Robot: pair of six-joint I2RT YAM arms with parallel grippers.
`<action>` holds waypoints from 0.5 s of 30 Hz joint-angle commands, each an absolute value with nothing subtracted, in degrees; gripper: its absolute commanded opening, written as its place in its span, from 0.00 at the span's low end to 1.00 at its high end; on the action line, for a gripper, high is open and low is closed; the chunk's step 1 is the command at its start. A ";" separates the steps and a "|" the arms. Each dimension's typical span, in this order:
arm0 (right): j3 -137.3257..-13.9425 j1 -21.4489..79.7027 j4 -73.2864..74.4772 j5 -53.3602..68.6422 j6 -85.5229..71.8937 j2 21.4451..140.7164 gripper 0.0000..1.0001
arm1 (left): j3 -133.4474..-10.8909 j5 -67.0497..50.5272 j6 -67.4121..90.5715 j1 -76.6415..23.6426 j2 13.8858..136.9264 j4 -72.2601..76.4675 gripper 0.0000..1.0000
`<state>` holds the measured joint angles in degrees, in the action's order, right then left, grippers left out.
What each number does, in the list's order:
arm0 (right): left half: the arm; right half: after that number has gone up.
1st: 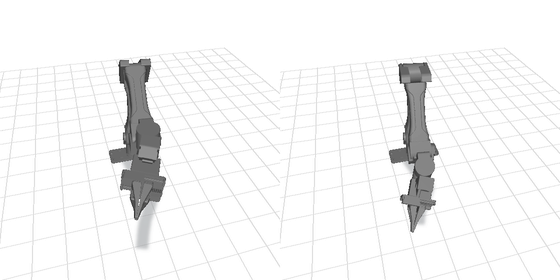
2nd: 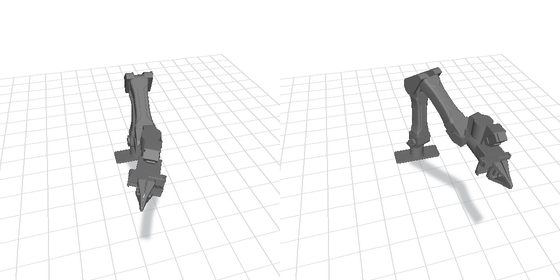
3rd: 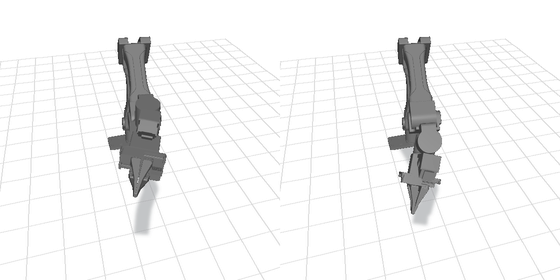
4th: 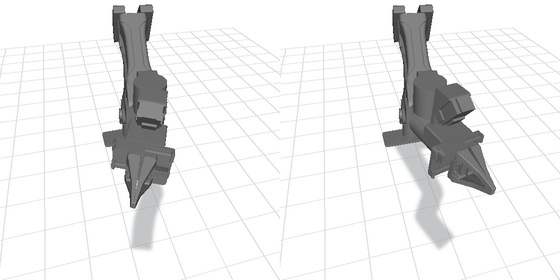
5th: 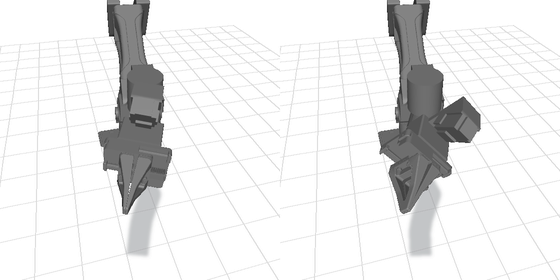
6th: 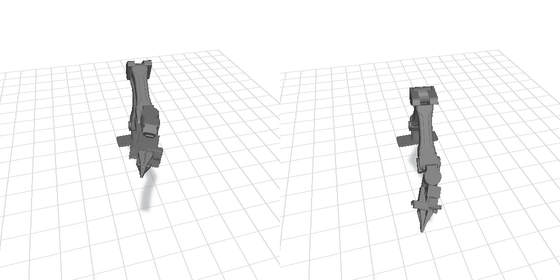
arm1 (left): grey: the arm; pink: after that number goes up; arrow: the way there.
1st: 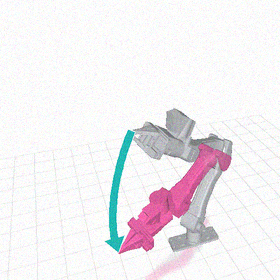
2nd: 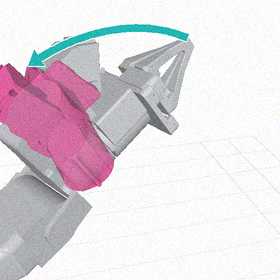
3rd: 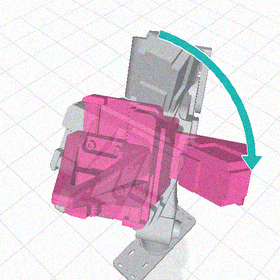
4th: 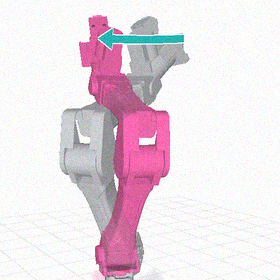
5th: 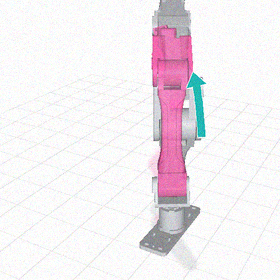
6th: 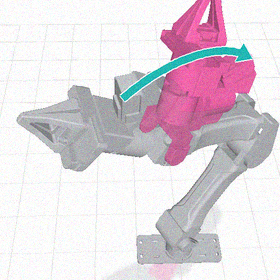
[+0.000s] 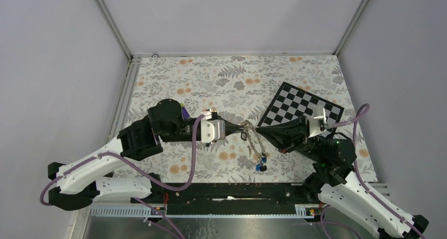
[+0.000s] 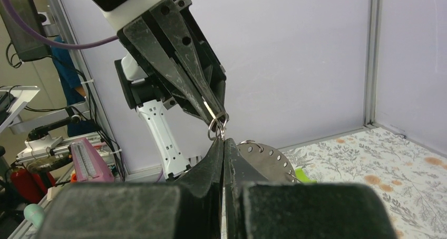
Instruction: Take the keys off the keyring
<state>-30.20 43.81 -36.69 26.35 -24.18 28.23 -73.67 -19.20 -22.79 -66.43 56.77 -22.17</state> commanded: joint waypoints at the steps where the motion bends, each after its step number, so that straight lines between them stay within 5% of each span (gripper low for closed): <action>1: -29.88 43.62 -41.64 22.50 -23.18 26.02 0.00 | -76.93 -16.74 -24.11 -66.36 55.22 -21.62 0.00; 15: -32.95 43.60 -30.83 29.97 -17.50 26.73 0.00 | -82.08 -17.19 -25.86 -66.36 57.64 -23.05 0.00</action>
